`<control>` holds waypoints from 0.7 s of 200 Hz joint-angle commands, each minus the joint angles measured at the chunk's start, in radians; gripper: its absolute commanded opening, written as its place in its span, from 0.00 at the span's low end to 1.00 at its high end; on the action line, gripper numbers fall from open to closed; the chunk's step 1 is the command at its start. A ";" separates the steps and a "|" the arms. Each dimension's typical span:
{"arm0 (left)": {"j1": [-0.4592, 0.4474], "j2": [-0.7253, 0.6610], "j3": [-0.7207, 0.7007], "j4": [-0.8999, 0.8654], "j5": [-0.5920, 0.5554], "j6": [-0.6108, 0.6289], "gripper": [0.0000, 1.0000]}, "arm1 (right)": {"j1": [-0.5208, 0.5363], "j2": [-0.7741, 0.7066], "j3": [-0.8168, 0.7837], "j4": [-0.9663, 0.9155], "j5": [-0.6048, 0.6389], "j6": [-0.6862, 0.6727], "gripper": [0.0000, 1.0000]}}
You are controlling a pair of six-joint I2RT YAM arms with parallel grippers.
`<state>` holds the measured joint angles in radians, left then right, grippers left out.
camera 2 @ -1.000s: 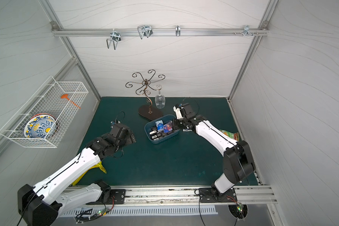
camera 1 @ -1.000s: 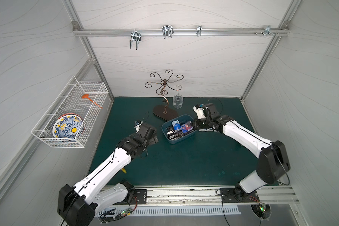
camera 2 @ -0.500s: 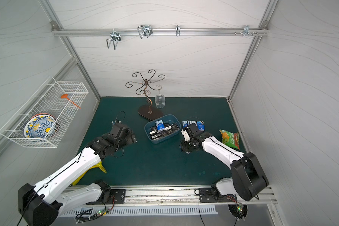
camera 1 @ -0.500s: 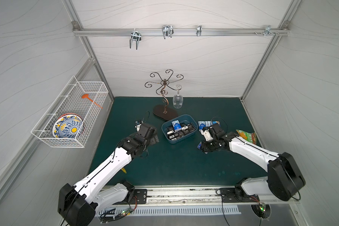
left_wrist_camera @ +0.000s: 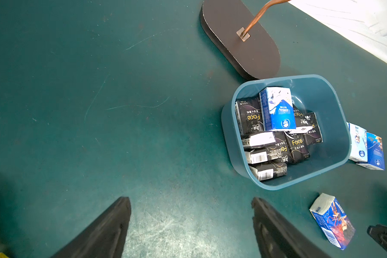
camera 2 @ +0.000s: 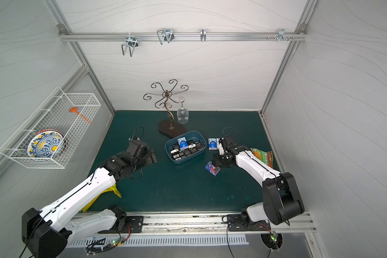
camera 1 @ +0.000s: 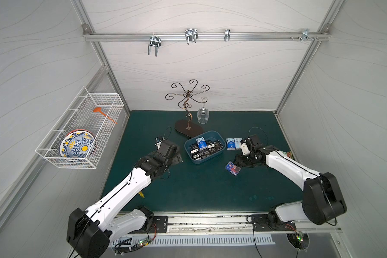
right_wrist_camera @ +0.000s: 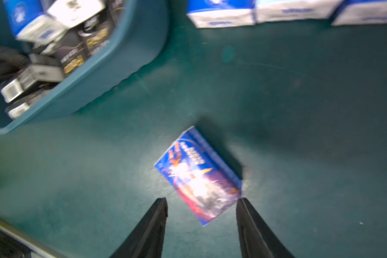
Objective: Take the pocket tissues out of the storage box
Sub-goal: Move the pocket tissues to the center of the board.
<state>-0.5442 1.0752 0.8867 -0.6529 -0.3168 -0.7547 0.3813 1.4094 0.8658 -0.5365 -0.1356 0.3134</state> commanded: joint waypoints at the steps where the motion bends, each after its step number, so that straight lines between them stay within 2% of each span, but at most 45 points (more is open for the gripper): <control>1: 0.000 0.002 0.028 0.038 0.012 0.010 0.89 | -0.038 0.027 -0.035 0.038 -0.056 -0.010 0.58; 53: 0.000 -0.018 0.012 0.041 0.011 0.007 0.89 | -0.034 0.110 -0.021 0.086 -0.137 -0.027 0.59; 121: 0.000 -0.042 0.000 0.035 0.001 0.005 0.89 | 0.125 0.107 -0.054 0.092 -0.095 0.005 0.58; 140: 0.000 -0.043 0.001 0.035 0.004 0.006 0.89 | 0.136 0.114 -0.055 0.088 -0.060 0.012 0.57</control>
<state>-0.5442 1.0489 0.8856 -0.6460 -0.3099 -0.7547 0.5003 1.5295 0.8265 -0.4461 -0.2398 0.3065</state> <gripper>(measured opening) 0.892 0.574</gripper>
